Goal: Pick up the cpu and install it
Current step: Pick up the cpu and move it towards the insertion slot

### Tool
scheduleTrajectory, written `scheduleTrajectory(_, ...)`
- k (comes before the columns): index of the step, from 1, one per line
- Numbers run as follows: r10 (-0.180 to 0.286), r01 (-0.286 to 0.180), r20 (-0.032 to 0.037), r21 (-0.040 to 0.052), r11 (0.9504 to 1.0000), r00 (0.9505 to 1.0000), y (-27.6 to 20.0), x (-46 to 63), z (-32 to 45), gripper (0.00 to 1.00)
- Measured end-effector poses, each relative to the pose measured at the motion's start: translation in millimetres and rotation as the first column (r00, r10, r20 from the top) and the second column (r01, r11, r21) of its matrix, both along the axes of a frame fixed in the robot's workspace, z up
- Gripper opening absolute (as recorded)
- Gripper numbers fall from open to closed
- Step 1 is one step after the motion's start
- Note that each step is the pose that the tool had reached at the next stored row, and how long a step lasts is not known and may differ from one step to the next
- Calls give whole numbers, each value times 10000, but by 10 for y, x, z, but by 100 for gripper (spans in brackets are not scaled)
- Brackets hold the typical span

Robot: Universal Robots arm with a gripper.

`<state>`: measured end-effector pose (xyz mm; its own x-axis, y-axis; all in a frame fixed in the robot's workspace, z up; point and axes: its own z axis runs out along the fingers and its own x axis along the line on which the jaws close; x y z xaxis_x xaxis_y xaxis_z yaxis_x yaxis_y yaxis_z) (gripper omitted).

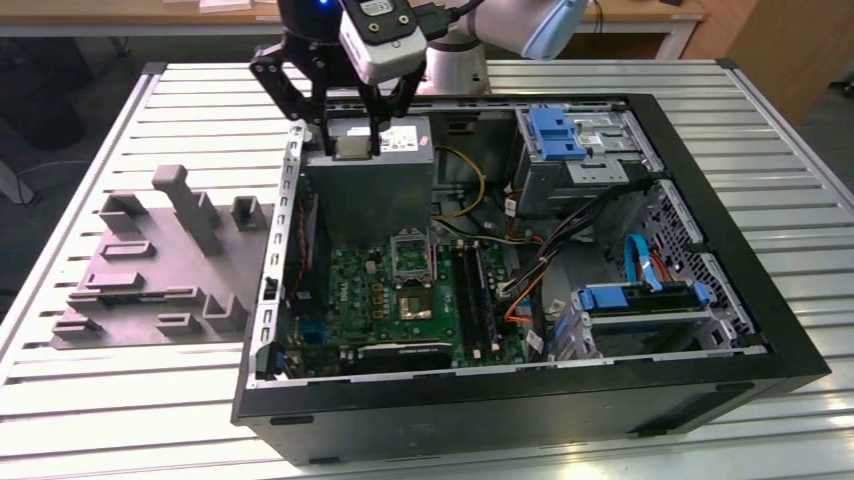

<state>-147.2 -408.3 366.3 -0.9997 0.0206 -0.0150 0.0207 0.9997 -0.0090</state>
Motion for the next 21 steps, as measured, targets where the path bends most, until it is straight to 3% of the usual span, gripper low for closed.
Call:
scheduleTrajectory(10,-1,1,0,0,10000,10000,-43,39,-3,47)
scheduleTrajectory(18,0,0,0,10,10000,10000,-48,189,-9,47)
scheduleTrajectory(19,0,0,0,17,10000,10000,-54,297,-11,47)
scheduleTrajectory(21,0,0,0,17,10000,10000,-91,315,-14,47)
